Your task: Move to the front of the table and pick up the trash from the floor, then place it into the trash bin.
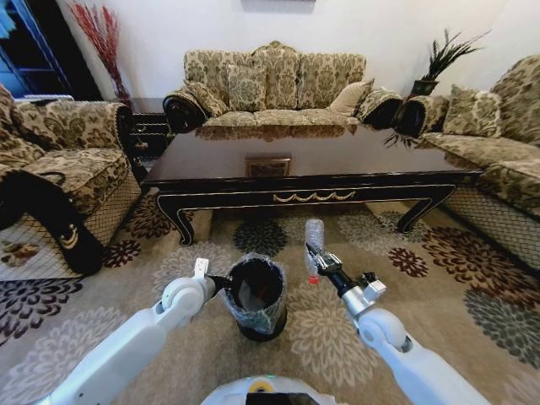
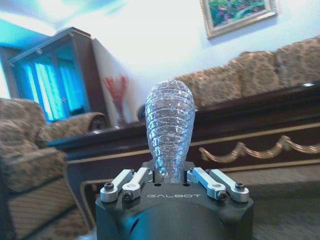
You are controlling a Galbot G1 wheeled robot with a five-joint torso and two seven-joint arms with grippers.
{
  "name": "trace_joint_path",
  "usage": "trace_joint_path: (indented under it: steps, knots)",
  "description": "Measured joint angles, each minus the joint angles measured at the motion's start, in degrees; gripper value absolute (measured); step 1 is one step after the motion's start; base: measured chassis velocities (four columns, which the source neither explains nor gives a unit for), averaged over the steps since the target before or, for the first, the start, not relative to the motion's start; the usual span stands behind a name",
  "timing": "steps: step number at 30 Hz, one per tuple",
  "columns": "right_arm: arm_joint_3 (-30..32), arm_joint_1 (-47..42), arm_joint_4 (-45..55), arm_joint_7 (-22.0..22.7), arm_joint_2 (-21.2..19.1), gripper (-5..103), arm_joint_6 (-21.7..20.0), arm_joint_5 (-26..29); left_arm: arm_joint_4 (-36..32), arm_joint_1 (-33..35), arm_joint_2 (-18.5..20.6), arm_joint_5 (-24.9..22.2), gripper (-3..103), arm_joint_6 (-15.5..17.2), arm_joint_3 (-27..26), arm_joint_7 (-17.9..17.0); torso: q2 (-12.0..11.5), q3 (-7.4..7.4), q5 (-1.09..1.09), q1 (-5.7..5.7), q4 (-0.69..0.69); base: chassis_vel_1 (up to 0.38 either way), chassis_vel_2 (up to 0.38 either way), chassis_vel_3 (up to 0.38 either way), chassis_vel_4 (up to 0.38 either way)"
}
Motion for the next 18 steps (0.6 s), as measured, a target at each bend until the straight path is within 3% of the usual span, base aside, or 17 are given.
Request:
trace_joint_path:
  steps: [11, 18]
  knots:
    - [-0.81, -1.72, 4.23, -4.88, -1.28, 24, -0.06, -4.18, 4.73, -14.82, -2.37, -3.67, 3, 0.0, 14.3, 0.04, 0.0, 0.0, 0.0, 0.0, 0.0, 0.0, 0.0, 0.0, 0.0]
    - [-0.7, -3.33, 6.81, -5.53, -1.32, 24, -0.25, -4.79, 5.92, -18.06, -3.99, -3.82, 3, 0.0, 18.45, -0.61, 0.0, 0.0, 0.0, 0.0, 0.01, 0.0, 0.0, 0.0, 0.0]
